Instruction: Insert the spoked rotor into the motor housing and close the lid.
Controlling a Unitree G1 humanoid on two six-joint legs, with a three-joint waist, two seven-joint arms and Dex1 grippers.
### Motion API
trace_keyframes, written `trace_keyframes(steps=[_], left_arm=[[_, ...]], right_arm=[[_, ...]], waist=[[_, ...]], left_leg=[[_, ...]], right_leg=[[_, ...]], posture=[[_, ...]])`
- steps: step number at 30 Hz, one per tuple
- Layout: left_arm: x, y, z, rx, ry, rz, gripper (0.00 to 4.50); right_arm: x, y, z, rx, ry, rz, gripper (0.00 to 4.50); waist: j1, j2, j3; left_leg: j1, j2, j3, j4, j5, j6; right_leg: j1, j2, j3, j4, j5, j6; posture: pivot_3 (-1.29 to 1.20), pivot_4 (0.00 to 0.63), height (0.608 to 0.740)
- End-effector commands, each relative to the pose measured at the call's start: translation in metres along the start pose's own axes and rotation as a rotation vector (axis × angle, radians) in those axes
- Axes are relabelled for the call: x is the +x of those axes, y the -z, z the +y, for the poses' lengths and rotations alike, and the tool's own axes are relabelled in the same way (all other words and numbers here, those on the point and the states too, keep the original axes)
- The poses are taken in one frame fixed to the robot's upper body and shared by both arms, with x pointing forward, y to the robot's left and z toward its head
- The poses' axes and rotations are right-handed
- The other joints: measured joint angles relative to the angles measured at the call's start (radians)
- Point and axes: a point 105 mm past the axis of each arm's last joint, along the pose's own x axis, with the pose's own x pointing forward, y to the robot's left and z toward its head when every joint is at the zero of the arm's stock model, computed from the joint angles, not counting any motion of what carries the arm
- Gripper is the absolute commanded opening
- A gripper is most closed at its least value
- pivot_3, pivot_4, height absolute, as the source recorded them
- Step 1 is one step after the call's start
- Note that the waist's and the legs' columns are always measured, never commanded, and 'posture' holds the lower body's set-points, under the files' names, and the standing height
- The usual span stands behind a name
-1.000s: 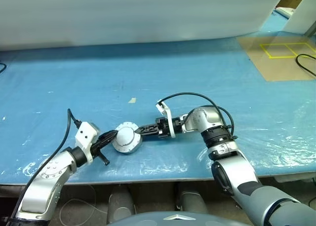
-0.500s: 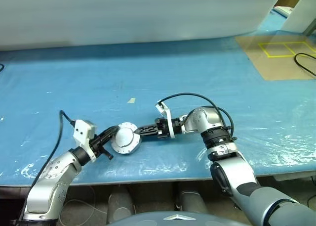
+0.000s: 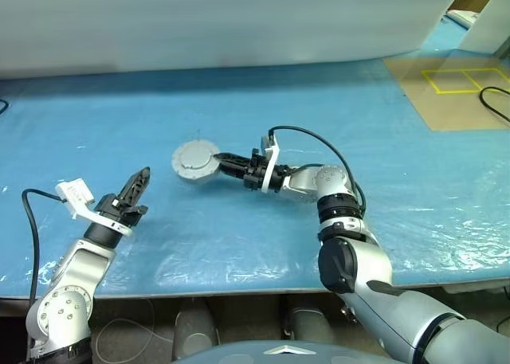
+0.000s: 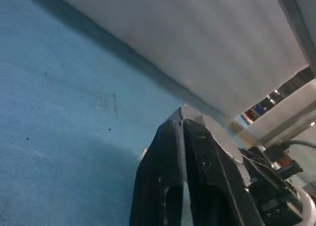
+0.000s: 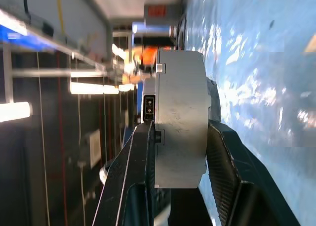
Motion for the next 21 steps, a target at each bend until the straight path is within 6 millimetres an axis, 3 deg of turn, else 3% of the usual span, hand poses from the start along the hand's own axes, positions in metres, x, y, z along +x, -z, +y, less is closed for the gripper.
trace_keyframes(steps=[1,4,9,21], left_arm=[[0.005,-0.007,-0.021,-0.117,0.084,-0.068,1.57],[0.008,0.004,-0.029,-0.179,0.11,-0.025,2.57],[0.014,0.018,-0.018,-0.228,0.012,0.019,4.36],[0.041,0.023,-0.041,-0.323,0.1,0.055,4.44]], right_arm=[[0.01,-0.015,0.033,-0.009,-0.128,-0.08,1.1],[0.012,-0.016,0.037,-0.001,-0.15,-0.102,1.1],[0.016,-0.009,0.044,0.012,-0.192,-0.079,1.1],[0.02,0.012,0.051,-0.023,-0.218,0.021,1.1]], waist=[[0.0,-0.002,0.001],[0.0,-0.002,0.001],[-0.004,-0.003,0.002],[-0.001,-0.005,0.003]], left_leg=[[-0.001,0.0,0.0,0.0,0.0,0.0],[-0.002,0.0,0.0,0.0,0.0,0.0],[-0.002,0.0,0.0,-0.001,0.0,0.0],[-0.002,0.0,-0.001,0.0,0.0,0.0]], right_leg=[[-0.001,0.0,0.0,0.0,0.0,0.0],[-0.001,0.0,-0.001,0.0,0.0,0.0],[-0.002,0.0,-0.001,0.0,0.001,0.002],[-0.001,0.0,-0.001,0.0,0.003,0.004]], posture=[[0.0,0.15,0.74],[0.0,0.15,0.74],[0.0,0.15,0.74],[0.0,0.15,0.74]])
